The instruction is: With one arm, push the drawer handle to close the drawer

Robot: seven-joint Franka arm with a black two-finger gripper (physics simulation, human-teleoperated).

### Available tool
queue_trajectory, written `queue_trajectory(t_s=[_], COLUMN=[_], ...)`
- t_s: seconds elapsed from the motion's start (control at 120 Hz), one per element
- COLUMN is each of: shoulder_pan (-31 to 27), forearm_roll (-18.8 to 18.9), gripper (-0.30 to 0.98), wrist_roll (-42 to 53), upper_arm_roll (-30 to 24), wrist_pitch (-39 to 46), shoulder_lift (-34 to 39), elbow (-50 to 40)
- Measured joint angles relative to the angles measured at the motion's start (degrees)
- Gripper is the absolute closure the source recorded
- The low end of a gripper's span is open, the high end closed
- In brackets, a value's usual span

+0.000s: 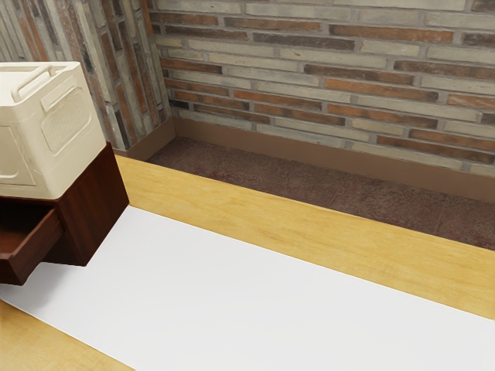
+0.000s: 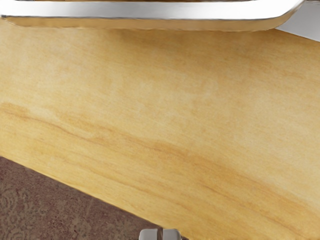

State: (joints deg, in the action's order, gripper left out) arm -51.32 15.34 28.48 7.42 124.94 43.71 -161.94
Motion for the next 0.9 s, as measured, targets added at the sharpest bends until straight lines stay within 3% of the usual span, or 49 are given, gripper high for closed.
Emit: queue_trajectory(t_s=[0.35,0.683,0.9], shoulder_pan=[-2.37,-1.85,-1.78], forearm_roll=[-0.59,-1.12,-4.41], gripper=[0.79,0.79,0.79], wrist_roll=[10.83,10.84,10.18], upper_arm_roll=[0.03,-0.21,-0.34], wrist_pitch=[8.85,14.1,17.3], shoulder_lift=[-2.81,-5.93,-8.93], elbow=[-0.9,-2.22,-1.43])
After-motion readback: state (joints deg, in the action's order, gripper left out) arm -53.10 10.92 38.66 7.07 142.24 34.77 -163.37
